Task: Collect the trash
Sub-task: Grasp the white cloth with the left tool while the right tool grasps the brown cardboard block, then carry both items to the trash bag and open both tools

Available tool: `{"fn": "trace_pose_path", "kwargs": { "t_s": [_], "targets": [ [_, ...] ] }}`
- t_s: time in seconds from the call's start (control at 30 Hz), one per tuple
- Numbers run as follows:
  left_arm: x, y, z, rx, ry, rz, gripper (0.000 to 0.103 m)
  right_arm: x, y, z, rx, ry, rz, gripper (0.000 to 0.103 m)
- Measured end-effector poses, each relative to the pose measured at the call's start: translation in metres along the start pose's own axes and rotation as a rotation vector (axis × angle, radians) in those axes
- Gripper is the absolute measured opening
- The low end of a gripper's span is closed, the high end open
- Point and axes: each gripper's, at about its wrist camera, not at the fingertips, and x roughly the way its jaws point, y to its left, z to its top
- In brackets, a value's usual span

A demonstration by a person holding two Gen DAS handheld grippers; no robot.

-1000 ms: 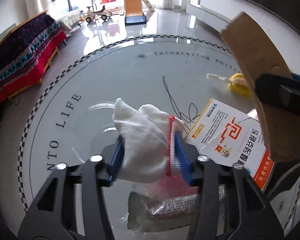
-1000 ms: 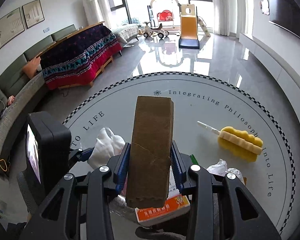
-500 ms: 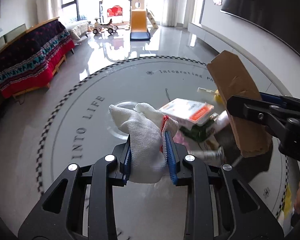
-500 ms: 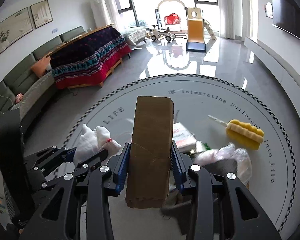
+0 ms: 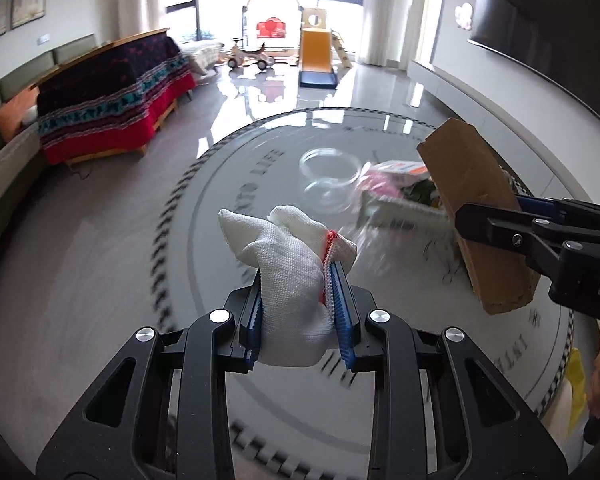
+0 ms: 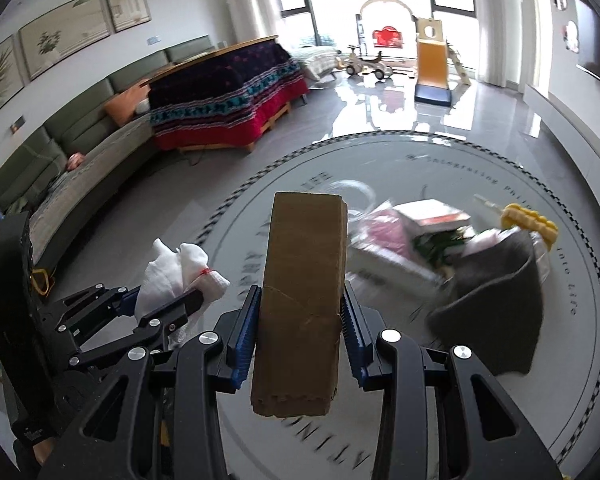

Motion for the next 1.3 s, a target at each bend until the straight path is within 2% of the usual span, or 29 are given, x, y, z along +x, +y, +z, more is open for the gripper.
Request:
{"fn": "trace_pose_path", "kwargs": {
  "t_s": [0.17, 0.37, 0.5, 0.7, 0.83, 1.07, 1.13, 1.17, 1.23, 1.3],
  "targets": [
    [-0.035, 0.037, -0.053, -0.058, -0.012, 0.052, 0.031, -0.006, 0.043, -0.036, -0.05, 0.017, 0.056, 0.04],
    [-0.067, 0.077, -0.121, -0.141, 0.009, 0.12, 0.031, 0.002, 0.11, -0.09, -0.125, 0.078, 0.153, 0.04],
    [-0.084, 0.104, -0.163, -0.194, 0.035, 0.185, 0.031, 0.014, 0.158, -0.127, -0.181, 0.136, 0.234, 0.04],
    [-0.107, 0.158, -0.228, -0.329, 0.078, 0.28, 0.031, 0.031, 0.224, -0.176, -0.275, 0.233, 0.321, 0.04],
    [-0.119, 0.191, -0.268, -0.434, 0.106, 0.333, 0.031, 0.039, 0.263, -0.208, -0.349, 0.295, 0.363, 0.04],
    [-0.132, 0.216, -0.329, -0.535, 0.163, 0.397, 0.032, 0.061, 0.314, -0.243, -0.453, 0.397, 0.404, 0.04],
    [-0.137, 0.224, -0.337, -0.577, 0.16, 0.398, 0.058, 0.07, 0.332, -0.25, -0.491, 0.448, 0.437, 0.046],
    [-0.14, 0.229, -0.341, -0.601, 0.156, 0.415, 0.095, 0.072, 0.337, -0.255, -0.5, 0.464, 0.442, 0.057],
    [-0.151, 0.232, -0.347, -0.623, 0.133, 0.458, 0.097, 0.07, 0.331, -0.258, -0.482, 0.441, 0.43, 0.068],
    [-0.155, 0.238, -0.344, -0.644, 0.12, 0.485, 0.097, 0.07, 0.327, -0.259, -0.483, 0.444, 0.433, 0.068]
  ]
}}
